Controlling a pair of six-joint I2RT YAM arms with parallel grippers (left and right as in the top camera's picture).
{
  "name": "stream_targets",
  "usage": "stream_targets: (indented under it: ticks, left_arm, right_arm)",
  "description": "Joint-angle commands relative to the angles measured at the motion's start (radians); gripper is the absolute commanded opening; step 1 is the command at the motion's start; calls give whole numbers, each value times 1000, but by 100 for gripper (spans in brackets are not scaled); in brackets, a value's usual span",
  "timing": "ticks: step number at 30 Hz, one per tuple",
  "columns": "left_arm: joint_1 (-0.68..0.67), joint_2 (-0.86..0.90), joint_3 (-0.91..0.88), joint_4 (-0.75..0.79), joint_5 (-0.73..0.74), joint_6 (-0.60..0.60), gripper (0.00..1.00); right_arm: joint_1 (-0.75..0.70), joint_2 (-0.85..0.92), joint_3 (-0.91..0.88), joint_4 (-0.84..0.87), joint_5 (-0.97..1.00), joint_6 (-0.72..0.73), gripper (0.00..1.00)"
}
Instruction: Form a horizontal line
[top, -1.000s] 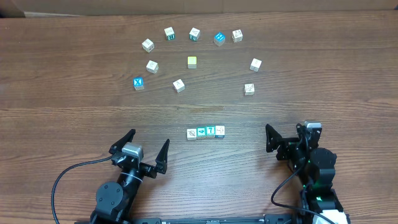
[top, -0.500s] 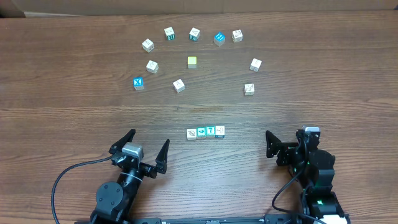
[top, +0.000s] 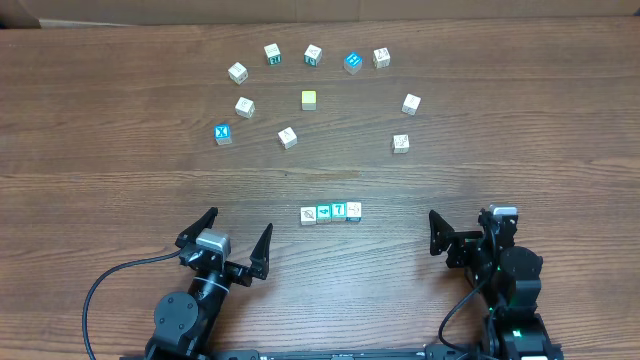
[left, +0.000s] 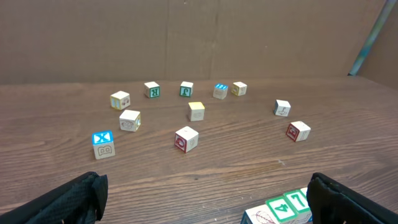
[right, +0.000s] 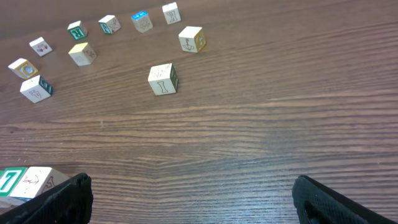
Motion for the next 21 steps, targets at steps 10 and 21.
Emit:
stream_targets:
  ticks: [10,21]
  left_arm:
    - [5,-11,-4,-2,-2,22,100]
    - [5,-11,-4,-2,-2,22,99]
  right_arm:
    - [-4,-150,-10,-88,4,-31,100]
    - [-3,-185,-10,-88,-3,-31,100]
